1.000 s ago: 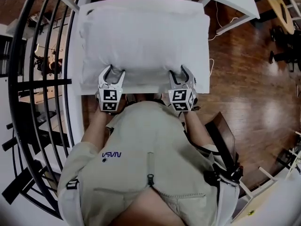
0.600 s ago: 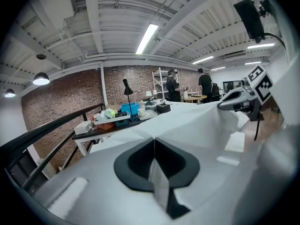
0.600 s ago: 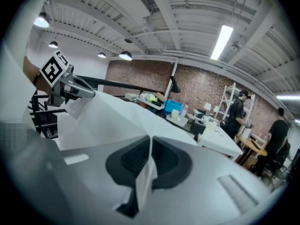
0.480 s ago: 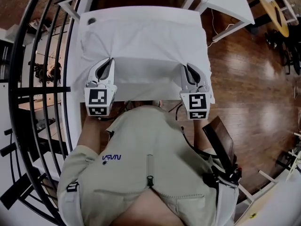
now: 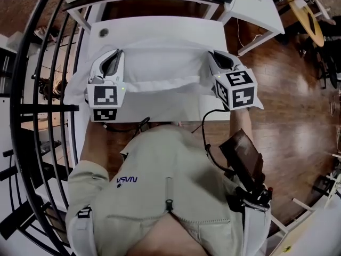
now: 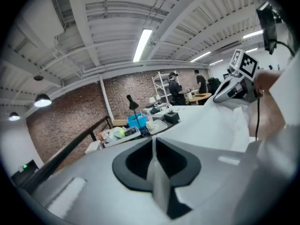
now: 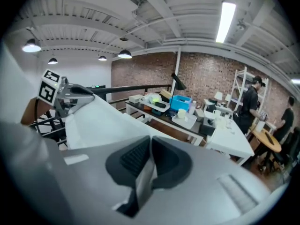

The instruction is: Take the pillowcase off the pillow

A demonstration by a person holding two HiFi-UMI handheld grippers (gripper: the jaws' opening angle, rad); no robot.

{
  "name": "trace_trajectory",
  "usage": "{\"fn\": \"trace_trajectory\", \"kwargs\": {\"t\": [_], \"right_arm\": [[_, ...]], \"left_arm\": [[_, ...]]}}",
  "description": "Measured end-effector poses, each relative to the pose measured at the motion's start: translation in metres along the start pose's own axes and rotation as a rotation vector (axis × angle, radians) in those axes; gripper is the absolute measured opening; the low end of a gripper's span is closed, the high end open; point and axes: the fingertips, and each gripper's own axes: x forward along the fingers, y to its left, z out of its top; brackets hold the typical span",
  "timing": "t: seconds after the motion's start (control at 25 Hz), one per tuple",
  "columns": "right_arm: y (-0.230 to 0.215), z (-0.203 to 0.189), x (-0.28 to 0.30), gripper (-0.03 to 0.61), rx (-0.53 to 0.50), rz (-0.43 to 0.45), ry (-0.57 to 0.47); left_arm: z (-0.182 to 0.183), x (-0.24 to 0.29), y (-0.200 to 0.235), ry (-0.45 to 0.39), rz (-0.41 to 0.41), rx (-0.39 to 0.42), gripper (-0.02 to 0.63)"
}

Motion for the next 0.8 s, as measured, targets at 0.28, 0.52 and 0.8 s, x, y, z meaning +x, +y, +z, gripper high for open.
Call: {"fn": "trace_trajectory", "kwargs": {"t": [0.28,0.52,0.8], "right_arm": [[-0.042,0.033,0.043,0.009,0.017,-0.037,0.02],[-0.041,0.039,0.05,0.009,0.015,-0.049,0.015],[-0.037,0.035,0.043,0.045,-0.043,-0.074,-0.131]], "left_arm": [[0.043,-0.036,-0.071,-0.117,-0.285,0.161,0.121],[-0.057,0.01,-0.1,0.184,-0.166,0.604,0.419],[-0.055,0.043,-0.079,0.152,-0.075,0.491,0.091]]}}
